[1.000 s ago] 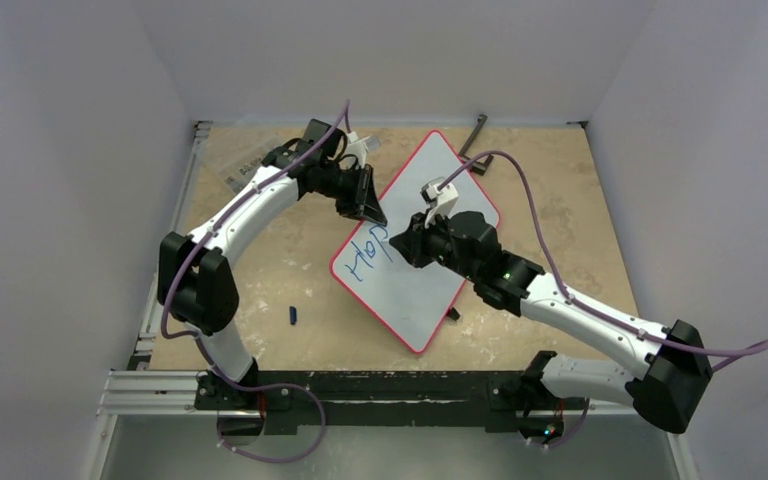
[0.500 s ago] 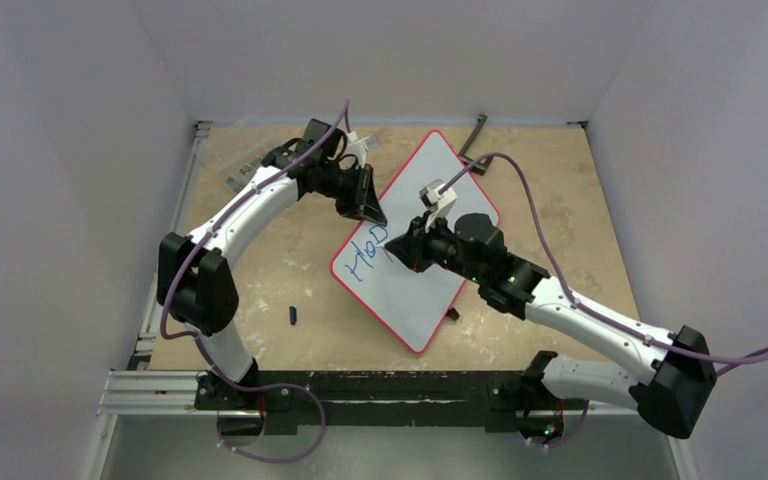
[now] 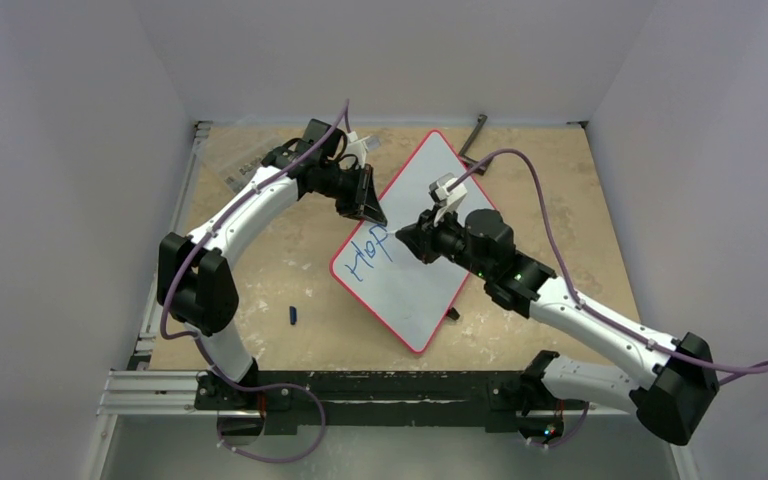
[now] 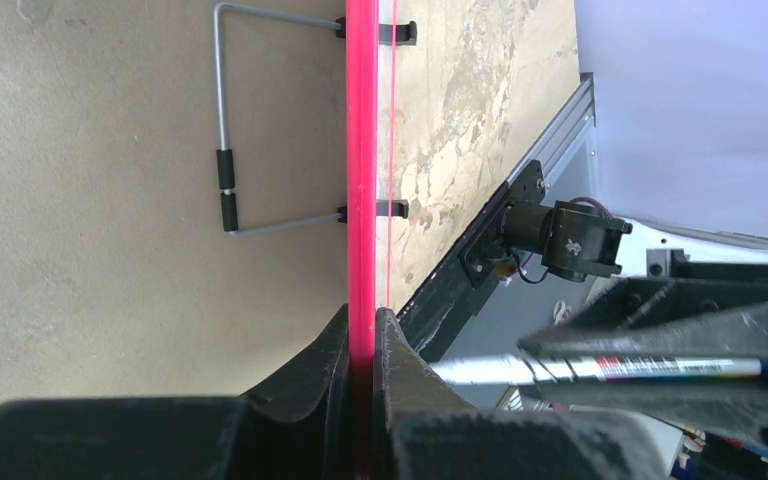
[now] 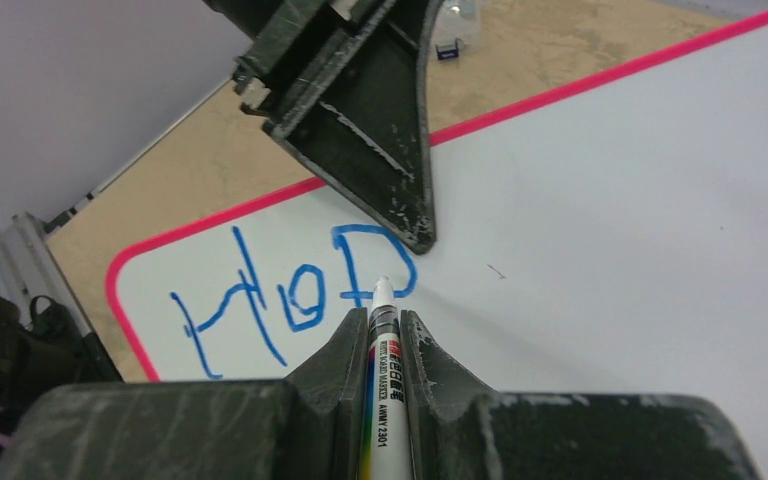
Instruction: Write a sentence on the whiteboard
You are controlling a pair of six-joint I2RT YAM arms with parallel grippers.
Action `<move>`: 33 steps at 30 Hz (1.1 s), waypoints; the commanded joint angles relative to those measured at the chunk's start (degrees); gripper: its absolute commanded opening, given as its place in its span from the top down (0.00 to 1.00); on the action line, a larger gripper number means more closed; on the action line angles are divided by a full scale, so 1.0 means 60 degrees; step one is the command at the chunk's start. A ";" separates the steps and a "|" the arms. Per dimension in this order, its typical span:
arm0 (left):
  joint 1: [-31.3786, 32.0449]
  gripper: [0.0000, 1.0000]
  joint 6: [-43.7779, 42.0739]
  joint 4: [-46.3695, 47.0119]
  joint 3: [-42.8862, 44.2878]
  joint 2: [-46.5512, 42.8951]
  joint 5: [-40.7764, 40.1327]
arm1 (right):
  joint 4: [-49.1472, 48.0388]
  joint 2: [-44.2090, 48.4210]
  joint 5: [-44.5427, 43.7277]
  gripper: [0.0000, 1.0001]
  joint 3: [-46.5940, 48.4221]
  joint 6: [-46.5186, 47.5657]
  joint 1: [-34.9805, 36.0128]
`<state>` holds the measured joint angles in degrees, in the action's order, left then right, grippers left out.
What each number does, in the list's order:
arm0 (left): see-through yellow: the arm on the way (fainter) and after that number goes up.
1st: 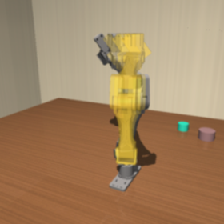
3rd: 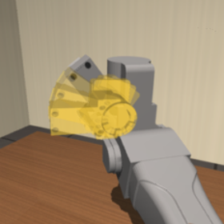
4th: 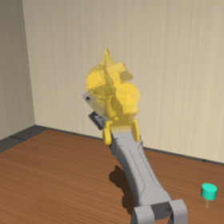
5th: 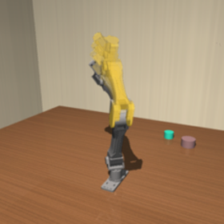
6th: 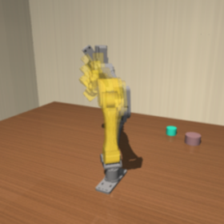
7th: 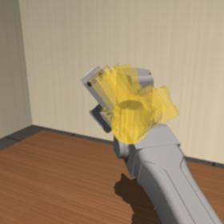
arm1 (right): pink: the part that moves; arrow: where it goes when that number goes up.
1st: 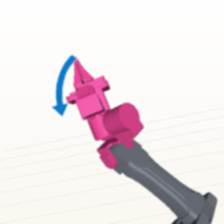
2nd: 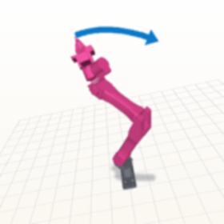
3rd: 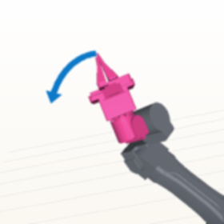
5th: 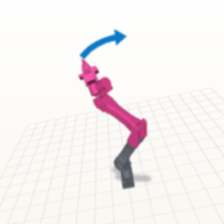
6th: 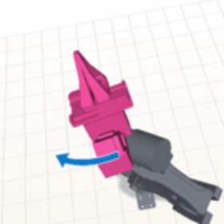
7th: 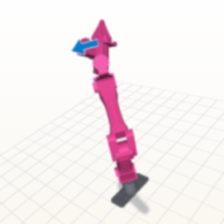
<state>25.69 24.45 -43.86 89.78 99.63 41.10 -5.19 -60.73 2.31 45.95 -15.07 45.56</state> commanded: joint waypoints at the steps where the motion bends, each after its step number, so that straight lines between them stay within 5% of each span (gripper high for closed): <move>1: -0.0019 1.00 -0.0105 0.0381 0.0099 -0.0550 -0.0211 | 0.0013 -0.0209 -0.0336 1.00 0.0473 0.0423 -0.0299; 33: 0.0038 1.00 -0.0080 0.0413 0.0096 -0.0638 -0.0141 | 0.0173 -0.1407 -0.0931 1.00 0.0932 0.0508 -0.1049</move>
<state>25.80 24.47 -43.81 89.54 99.63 40.86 -3.92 -68.01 -1.83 49.28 -12.80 40.01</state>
